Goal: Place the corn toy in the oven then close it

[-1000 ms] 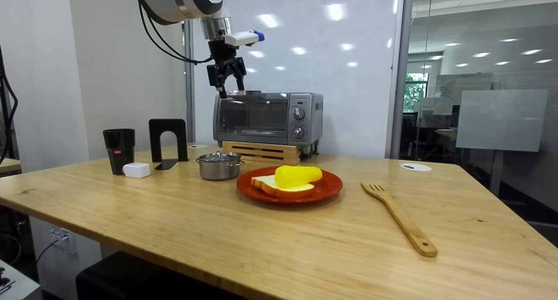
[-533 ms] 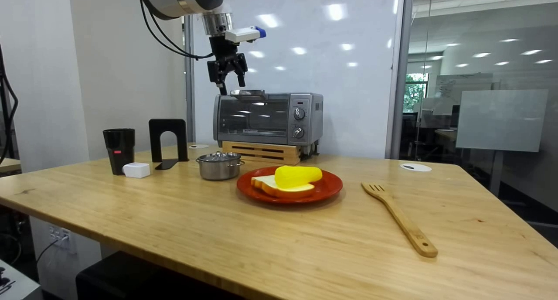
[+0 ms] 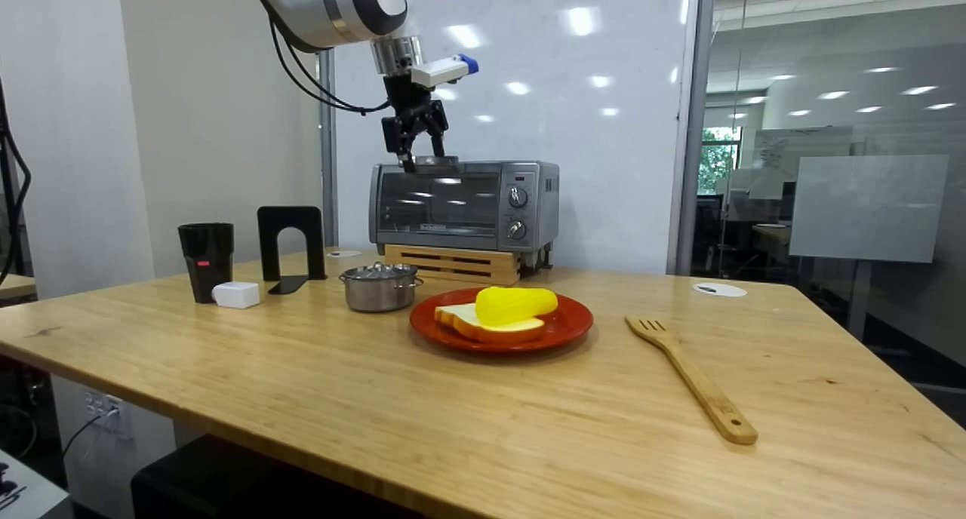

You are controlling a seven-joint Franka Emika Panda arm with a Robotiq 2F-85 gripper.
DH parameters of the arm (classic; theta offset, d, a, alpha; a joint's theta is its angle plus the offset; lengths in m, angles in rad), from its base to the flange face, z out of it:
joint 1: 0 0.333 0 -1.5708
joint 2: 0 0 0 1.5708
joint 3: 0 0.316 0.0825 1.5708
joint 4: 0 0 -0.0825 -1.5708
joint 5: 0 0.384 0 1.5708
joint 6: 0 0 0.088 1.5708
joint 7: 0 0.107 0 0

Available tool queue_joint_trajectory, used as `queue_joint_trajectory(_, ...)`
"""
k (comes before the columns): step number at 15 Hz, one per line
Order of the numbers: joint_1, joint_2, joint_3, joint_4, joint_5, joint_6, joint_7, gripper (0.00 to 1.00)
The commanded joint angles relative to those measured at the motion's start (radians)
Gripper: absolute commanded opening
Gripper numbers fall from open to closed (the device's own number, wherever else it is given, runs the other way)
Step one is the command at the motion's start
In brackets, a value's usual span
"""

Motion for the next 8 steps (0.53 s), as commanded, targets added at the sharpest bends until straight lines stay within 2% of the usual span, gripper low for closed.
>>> queue_joint_trajectory(1, -0.002, 0.092, -0.003, 0.12, -0.041, 0.003, -0.02, 1.0)
queue_joint_trajectory(5, 0.008, 0.146, 0.01, 0.225, -0.081, -0.008, -0.03, 1.0)
queue_joint_trajectory(8, 0.001, 0.149, 0.03, 0.22, -0.055, -0.043, -0.03, 1.0)
